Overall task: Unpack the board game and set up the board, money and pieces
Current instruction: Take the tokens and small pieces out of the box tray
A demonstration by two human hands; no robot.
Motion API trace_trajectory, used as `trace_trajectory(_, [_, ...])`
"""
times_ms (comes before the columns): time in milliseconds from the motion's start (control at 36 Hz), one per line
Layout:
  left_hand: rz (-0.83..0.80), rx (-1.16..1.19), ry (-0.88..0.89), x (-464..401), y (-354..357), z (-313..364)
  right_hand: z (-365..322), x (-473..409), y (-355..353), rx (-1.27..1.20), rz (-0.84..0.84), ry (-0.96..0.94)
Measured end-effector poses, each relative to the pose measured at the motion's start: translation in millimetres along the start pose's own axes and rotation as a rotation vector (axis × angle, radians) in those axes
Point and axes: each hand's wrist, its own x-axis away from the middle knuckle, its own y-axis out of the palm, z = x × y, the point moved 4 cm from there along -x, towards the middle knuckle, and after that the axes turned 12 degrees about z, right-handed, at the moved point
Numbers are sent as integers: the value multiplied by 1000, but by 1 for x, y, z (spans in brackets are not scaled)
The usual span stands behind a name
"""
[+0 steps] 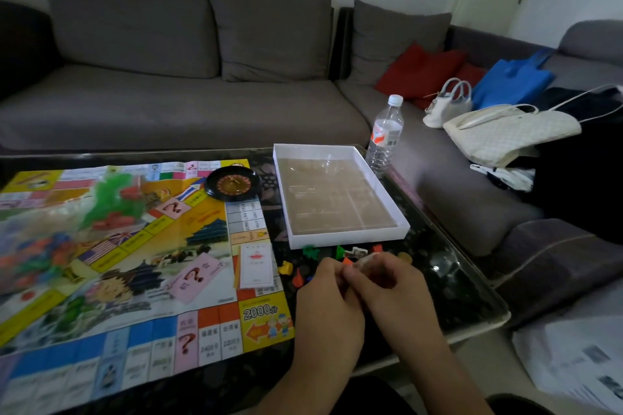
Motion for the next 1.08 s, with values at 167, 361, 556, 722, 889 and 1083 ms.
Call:
trace_trajectory(167, [-92, -162, 0, 7, -15, -17, 1, 1, 0, 231, 91, -104])
trace_trajectory(361, [-173, -248, 74, 21, -32, -14, 37, -1, -1, 519, 140, -121])
trace_trajectory(556, [-184, -206, 50, 25, -49, -13, 25, 2, -2, 473, 140, -56])
trace_trajectory(722, [-202, -216, 60, 19, -54, -15, 11, 9, -3, 425, 76, -81])
trace_trajectory(889, [-162, -209, 70, 15, -62, -11, -16, 11, -2, 361, 72, -167])
trace_trajectory(1083, [-164, -237, 93, 10, -64, -20, -15, 9, 16, 459, -31, -232])
